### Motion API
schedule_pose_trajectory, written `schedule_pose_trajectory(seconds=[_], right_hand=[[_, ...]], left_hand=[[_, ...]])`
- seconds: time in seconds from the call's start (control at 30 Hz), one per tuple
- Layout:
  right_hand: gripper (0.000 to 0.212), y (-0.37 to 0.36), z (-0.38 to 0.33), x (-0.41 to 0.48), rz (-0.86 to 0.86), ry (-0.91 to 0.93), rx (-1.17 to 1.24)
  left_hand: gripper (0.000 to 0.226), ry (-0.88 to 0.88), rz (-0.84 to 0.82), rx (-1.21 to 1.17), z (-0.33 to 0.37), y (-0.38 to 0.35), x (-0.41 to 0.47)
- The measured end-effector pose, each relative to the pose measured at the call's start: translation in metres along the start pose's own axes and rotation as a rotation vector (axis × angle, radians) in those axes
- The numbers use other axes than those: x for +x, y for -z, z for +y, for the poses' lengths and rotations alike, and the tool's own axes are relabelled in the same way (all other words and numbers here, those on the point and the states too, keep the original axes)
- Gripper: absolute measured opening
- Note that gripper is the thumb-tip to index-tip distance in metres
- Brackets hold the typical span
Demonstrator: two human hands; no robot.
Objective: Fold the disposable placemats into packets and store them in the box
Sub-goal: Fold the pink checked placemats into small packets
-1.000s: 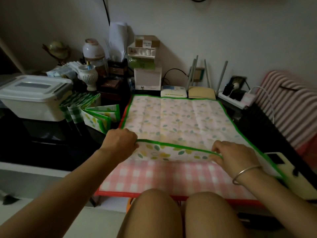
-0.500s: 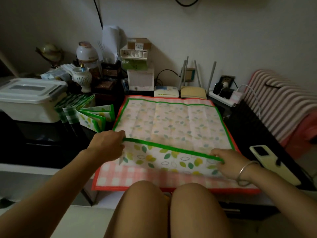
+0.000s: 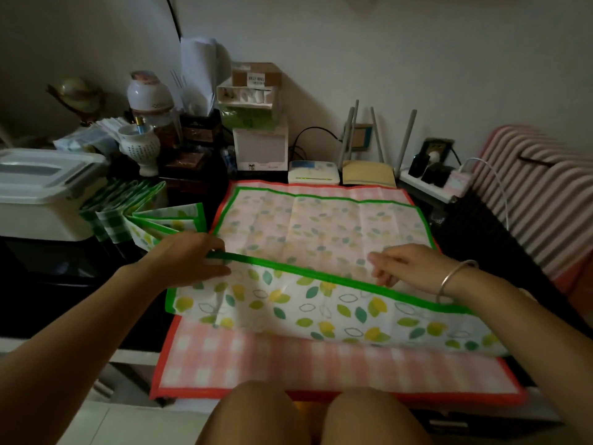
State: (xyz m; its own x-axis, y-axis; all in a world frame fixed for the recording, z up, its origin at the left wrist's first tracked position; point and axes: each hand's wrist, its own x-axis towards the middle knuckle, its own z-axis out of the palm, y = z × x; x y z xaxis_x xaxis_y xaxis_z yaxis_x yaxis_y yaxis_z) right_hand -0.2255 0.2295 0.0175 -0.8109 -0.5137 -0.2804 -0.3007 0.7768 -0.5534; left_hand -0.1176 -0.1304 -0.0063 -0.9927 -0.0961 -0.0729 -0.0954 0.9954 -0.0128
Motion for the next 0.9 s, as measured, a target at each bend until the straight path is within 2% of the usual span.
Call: schedule_pose_trajectory(seconds=[0.07,0.1,0.23,0.33,0.4,0.5,0.57,0.63,0.7,0.77,0.83,0.9], right_hand=[[0.067,-0.006,-0.009,0.006,-0.107,-0.003,-0.033],[0.067,-0.006,-0.012,0.01,-0.118,0.015,-0.07],[0.038,0.007,-0.014,0.033,-0.08,0.044,-0.206],[0.036,0.014,-0.02,0.041,-0.208,0.02,-0.315],[0.029,0.01,-0.02,0.052,-0.274,0.011,-0.49],[0.02,-0.006,-0.011,0.072,-0.092,0.036,-0.684],[0.025,-0.016,-0.001,0.083,0.026,-0.002,-0.704],[0.03,-0.028,0.011,0.092,0.051,-0.041,-0.691],[0.029,-0.039,0.023,0.095,0.096,-0.053,-0.626],[0.027,-0.047,0.033,0.091,0.178,-0.035,-0.542],[0.032,-0.052,0.04,0.082,0.22,-0.012,-0.452],[0.042,-0.054,0.046,0.068,0.213,0.022,-0.374]], left_hand=[[0.033,0.014,-0.058,-0.046,-0.006,0.0,0.018],[0.031,0.016,-0.076,-0.049,-0.009,0.0,0.026],[0.034,0.023,-0.091,0.016,-0.017,-0.005,0.059],[0.033,0.057,-0.113,0.045,-0.014,-0.011,0.076],[0.032,0.062,-0.119,0.065,-0.009,-0.014,0.085],[0.036,0.063,-0.088,0.283,0.001,-0.015,0.089],[0.044,0.028,-0.012,0.505,0.006,-0.016,0.091],[0.053,-0.03,0.032,0.613,0.012,-0.022,0.094],[0.062,-0.071,0.02,0.606,0.019,-0.031,0.092],[0.068,-0.102,-0.034,0.473,0.026,-0.04,0.088],[0.071,-0.135,-0.129,0.314,0.036,-0.047,0.078],[0.081,-0.192,-0.172,0.265,0.045,-0.053,0.062]])
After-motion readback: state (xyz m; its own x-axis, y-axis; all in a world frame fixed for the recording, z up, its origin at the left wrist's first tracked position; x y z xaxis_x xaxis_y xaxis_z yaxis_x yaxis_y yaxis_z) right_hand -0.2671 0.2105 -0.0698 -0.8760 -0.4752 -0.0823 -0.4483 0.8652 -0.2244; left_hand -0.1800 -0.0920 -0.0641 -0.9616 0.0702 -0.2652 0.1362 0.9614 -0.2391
